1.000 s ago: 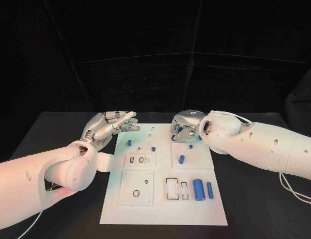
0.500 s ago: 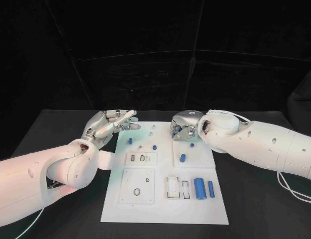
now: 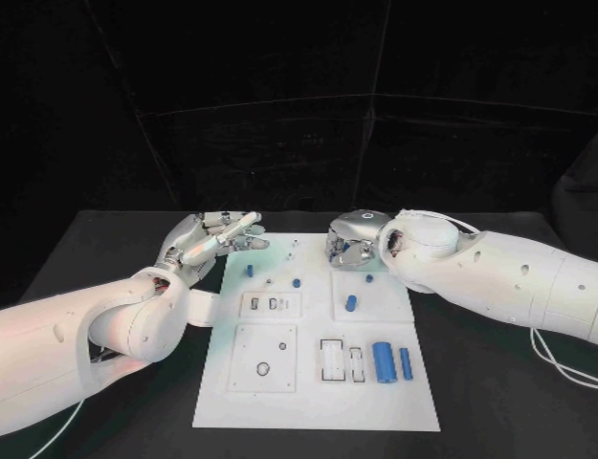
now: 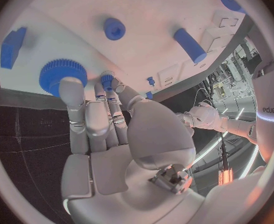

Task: Assemble the parts on the task board

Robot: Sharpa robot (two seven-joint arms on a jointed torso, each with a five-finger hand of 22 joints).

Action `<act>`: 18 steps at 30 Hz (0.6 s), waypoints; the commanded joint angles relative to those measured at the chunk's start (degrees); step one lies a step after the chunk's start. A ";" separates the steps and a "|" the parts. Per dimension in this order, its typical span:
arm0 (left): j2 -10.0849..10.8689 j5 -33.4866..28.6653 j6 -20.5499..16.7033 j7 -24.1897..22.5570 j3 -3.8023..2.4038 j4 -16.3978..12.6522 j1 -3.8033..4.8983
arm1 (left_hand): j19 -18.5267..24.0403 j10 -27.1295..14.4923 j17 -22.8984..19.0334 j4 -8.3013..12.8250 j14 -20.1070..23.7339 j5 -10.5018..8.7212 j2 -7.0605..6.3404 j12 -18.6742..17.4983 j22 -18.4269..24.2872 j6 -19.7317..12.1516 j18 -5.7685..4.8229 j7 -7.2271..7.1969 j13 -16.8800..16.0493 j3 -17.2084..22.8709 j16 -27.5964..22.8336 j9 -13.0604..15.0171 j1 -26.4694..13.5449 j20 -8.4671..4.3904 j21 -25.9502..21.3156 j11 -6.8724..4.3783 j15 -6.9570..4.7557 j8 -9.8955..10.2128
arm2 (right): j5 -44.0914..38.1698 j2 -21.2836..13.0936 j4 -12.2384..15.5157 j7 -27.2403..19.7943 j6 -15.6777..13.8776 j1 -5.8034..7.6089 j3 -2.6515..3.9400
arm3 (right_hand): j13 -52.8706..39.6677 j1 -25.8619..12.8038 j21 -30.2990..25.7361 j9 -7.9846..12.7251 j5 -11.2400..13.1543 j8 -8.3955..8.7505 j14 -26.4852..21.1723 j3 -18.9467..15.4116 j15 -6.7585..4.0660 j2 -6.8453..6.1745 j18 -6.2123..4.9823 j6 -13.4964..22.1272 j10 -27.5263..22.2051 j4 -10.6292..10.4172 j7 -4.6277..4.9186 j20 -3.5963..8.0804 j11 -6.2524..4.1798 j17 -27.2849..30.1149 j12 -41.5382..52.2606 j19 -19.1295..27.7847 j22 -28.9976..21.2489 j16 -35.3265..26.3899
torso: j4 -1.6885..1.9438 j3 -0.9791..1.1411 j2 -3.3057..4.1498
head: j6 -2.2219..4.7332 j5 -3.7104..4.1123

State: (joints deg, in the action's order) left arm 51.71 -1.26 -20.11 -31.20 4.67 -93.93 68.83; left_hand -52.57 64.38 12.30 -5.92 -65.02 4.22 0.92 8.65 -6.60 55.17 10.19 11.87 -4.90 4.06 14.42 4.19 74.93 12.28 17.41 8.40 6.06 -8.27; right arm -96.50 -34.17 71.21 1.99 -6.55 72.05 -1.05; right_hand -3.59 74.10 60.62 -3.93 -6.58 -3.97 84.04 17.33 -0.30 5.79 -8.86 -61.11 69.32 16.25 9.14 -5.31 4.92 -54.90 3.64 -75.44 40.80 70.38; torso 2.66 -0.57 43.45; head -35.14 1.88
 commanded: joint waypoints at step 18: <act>0.12 -1.22 1.23 0.08 -0.04 0.16 0.12 | -0.15 0.00 0.15 0.43 0.08 0.08 0.30 -0.32 0.14 0.11 0.39 0.34 0.10 0.25 -0.27 -0.11 -0.14 0.40 -0.40 0.19 -0.08 0.40 | 0.51 2.83 -1.28 -1.36 -13.96 0.03 0.03 | -0.18 -0.63 3.23 0.02 -0.99 0.14 0.77 5.29 -0.14 -2.67 0.88 -0.73 0.98 -0.38 0.04 -0.10 -0.18 -0.44 0.18 0.31 3.49 1.27 | 0.12 0.03 0.37 | 1.08 -1.16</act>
State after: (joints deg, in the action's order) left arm 51.85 -2.01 -19.78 -30.97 4.67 -93.78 68.84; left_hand -52.57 64.38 12.40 -5.76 -65.02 4.21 0.92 8.65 -6.55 55.17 10.19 11.87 -4.85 4.22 14.42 4.14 74.93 12.28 17.12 8.40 6.05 -8.04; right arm -96.44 -31.61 70.29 1.68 -17.23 71.91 -1.06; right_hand -3.72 73.58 63.59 -3.92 -7.27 -3.97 84.04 22.35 -0.30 3.62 -8.88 -61.51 69.52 15.89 9.14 -5.31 5.12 -55.30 3.69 -75.44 44.24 71.37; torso 2.74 -0.55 43.74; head -34.07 0.80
